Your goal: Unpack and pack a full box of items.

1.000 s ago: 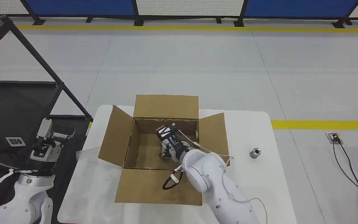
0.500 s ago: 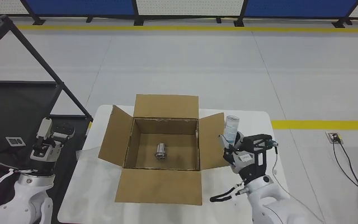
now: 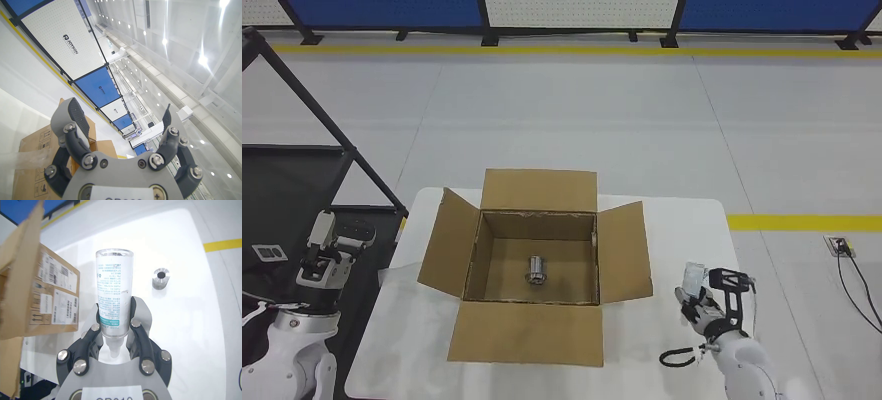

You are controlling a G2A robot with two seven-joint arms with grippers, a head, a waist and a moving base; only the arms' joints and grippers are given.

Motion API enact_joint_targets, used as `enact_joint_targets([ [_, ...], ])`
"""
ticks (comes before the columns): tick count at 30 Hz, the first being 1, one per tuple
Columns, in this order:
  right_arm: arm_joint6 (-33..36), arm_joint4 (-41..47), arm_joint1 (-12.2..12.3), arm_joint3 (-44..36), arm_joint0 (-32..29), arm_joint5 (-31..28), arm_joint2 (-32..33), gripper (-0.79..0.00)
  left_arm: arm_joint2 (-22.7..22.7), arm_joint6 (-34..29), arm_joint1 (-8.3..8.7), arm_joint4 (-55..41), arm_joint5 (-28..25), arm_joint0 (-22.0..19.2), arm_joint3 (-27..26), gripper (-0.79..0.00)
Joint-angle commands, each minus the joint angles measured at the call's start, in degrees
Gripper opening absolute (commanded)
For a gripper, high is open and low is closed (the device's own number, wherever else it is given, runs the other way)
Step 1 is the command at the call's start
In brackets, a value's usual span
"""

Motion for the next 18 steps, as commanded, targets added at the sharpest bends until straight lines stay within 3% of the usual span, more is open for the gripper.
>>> enact_joint_targets([
  [1,2.2,-1.5,0.3,5.7,3.9,0.2,-0.5,-0.785,0.0,0.0,0.00,0.0,0.0,0.0,0.0,0.000],
  [9,7.9,-5.0,1.4,20.8,15.1,-0.3,-0.9,-0.785,0.0,0.0,0.00,0.0,0.0,0.0,0.0,0.000],
  [18,9.3,-5.6,2.3,27.5,19.9,-2.1,-1.9,-0.785,0.0,0.0,0.00,0.0,0.0,0.0,0.0,0.000],
])
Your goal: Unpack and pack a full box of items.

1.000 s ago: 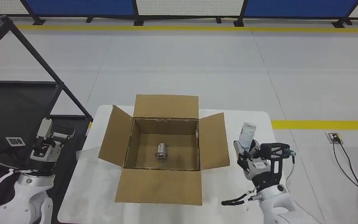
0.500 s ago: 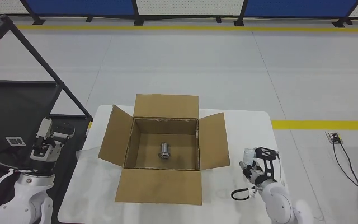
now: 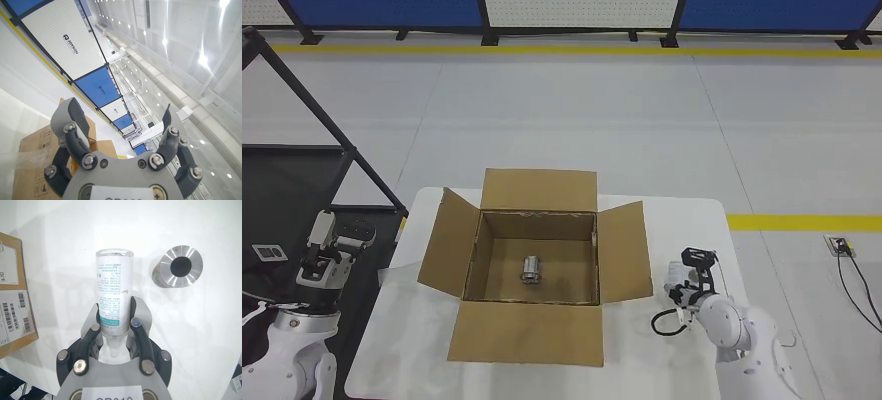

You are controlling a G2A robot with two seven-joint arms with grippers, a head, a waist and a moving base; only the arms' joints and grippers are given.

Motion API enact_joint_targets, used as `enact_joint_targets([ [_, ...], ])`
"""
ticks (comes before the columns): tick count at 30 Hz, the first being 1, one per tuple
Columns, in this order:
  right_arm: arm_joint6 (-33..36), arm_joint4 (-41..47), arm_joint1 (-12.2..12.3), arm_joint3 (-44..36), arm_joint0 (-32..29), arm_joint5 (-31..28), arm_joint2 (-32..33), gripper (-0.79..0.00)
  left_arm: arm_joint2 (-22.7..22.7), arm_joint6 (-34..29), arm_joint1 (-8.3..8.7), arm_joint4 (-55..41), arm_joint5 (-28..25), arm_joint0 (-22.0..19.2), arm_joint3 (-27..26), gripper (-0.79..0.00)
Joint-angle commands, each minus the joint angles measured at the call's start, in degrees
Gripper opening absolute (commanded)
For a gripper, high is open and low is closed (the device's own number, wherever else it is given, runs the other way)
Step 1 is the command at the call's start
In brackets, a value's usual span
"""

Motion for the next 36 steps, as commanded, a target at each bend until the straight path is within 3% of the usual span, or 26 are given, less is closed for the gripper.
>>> enact_joint_targets([
  [1,0.3,-0.3,0.1,0.8,0.6,0.0,-0.5,-0.785,0.0,0.0,0.00,0.0,0.0,0.0,0.0,0.000],
  [4,0.6,-0.3,0.3,1.4,1.1,0.3,-0.9,-0.763,0.0,0.0,0.00,0.0,0.0,0.0,0.0,0.000],
  [8,1.7,-0.2,0.6,1.6,1.5,1.1,-1.5,-0.591,0.0,0.0,0.00,0.0,0.0,0.0,0.0,0.000],
  [16,1.9,0.6,1.0,1.4,1.3,1.9,-2.3,-0.446,0.0,0.0,0.00,0.0,0.0,0.0,0.0,0.000],
  [30,1.7,2.1,1.9,-1.6,-0.4,2.8,-2.4,-0.394,0.0,0.0,0.00,0.0,0.0,0.0,0.0,0.000],
  [36,1.6,2.1,2.3,-7.7,-3.2,3.8,-2.3,-0.246,0.0,0.0,0.00,0.0,0.0,0.0,0.0,0.000],
])
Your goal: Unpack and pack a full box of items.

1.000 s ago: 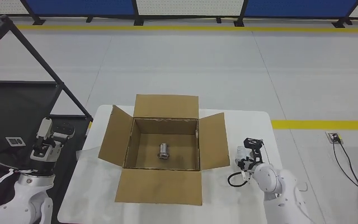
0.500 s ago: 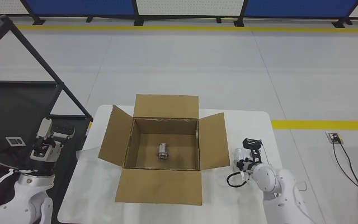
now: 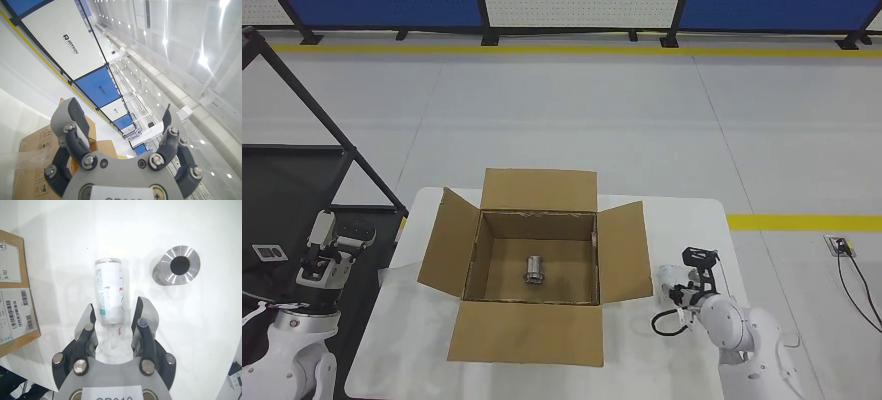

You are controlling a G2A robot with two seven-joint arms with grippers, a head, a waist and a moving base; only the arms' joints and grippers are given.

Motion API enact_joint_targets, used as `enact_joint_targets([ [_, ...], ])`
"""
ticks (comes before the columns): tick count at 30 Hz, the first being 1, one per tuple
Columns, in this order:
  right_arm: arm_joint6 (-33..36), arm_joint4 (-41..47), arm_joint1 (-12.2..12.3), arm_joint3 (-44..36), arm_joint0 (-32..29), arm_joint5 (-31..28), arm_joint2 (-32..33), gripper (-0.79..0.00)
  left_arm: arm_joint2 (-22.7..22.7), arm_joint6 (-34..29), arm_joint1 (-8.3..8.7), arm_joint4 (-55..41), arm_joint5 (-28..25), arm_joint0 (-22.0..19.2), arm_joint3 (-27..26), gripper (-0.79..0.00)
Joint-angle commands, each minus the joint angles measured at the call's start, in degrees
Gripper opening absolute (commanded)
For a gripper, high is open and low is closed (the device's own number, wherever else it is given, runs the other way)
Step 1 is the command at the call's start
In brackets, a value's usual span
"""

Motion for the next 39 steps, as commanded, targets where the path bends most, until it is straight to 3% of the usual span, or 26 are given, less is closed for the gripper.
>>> enact_joint_targets([
  [1,-0.3,-0.1,0.1,-3.3,-1.4,0.6,0.1,-0.219,0.0,0.0,0.00,0.0,0.0,0.0,0.0,0.000],
  [10,-5.2,-4.1,0.3,-28.5,-11.0,5.5,-1.9,0.000,0.0,0.0,0.00,0.0,0.0,0.0,0.0,0.000],
  [15,-7.6,-7.3,0.1,-37.8,-12.4,7.5,-6.1,0.000,0.0,0.0,0.00,0.0,0.0,0.0,0.0,0.000],
  [20,-8.1,-12.2,-0.1,-41.0,-10.3,6.7,-14.2,0.000,0.0,0.0,0.00,0.0,0.0,0.0,0.0,0.000],
  [24,-5.0,-16.7,-0.7,-37.5,-4.6,6.5,-22.2,0.000,0.0,0.0,0.00,0.0,0.0,0.0,0.0,0.000],
  [29,-0.4,-16.8,-2.5,-25.7,7.0,8.1,-31.5,0.000,0.0,0.0,0.00,0.0,0.0,0.0,0.0,0.000],
  [39,1.8,-2.1,-9.2,8.0,29.7,14.1,-44.2,0.000,0.0,0.5,-0.04,0.0,0.4,0.2,-0.2,0.000],
])
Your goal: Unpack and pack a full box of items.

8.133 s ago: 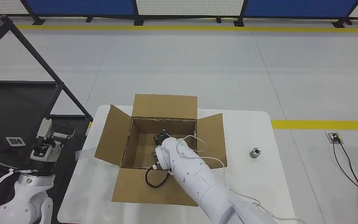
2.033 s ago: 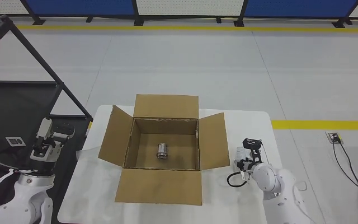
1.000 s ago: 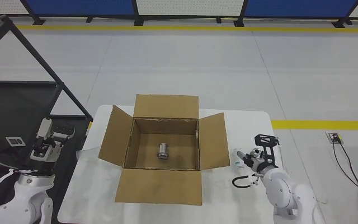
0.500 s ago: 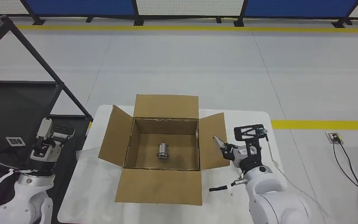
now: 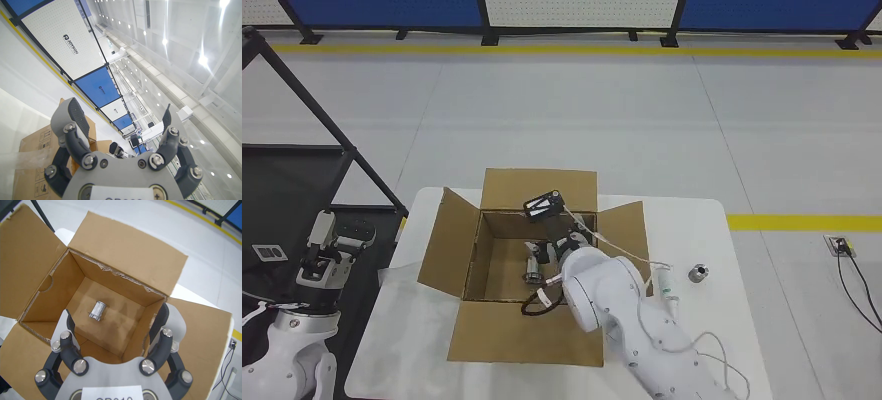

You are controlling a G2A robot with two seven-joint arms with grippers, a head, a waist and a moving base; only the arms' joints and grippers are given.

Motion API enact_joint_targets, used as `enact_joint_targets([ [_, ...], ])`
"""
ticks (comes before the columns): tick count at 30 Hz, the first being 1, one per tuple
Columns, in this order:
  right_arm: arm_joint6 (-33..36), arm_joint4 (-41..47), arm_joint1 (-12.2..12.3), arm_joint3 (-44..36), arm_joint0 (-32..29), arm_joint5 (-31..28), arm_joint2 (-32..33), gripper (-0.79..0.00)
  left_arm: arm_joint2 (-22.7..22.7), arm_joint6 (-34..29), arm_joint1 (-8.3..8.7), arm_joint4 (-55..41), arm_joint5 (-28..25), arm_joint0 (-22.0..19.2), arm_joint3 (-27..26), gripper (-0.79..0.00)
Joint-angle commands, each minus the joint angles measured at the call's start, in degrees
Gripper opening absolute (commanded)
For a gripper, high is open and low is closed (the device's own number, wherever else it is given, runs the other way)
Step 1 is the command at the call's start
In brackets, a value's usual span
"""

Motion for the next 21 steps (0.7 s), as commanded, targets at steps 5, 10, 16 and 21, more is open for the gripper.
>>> enact_joint_targets([
  [5,-4.3,13.2,-4.9,21.9,9.1,3.3,-4.6,0.000,-0.4,0.2,0.00,-0.1,0.8,0.0,-0.2,0.000],
  [10,-7.8,23.8,-8.9,35.7,13.8,3.7,-5.9,0.000,-0.8,0.8,0.01,0.1,1.1,-0.3,0.1,0.000],
  [16,-7.9,24.3,-9.1,36.5,14.1,3.4,-5.9,0.000,-0.8,1.4,-0.02,0.0,1.3,-0.4,0.1,0.000],
  [21,-7.9,24.3,-9.1,36.5,14.1,3.4,-5.9,0.000,-0.8,1.4,-0.02,0.0,1.3,-0.4,0.1,0.000],
])
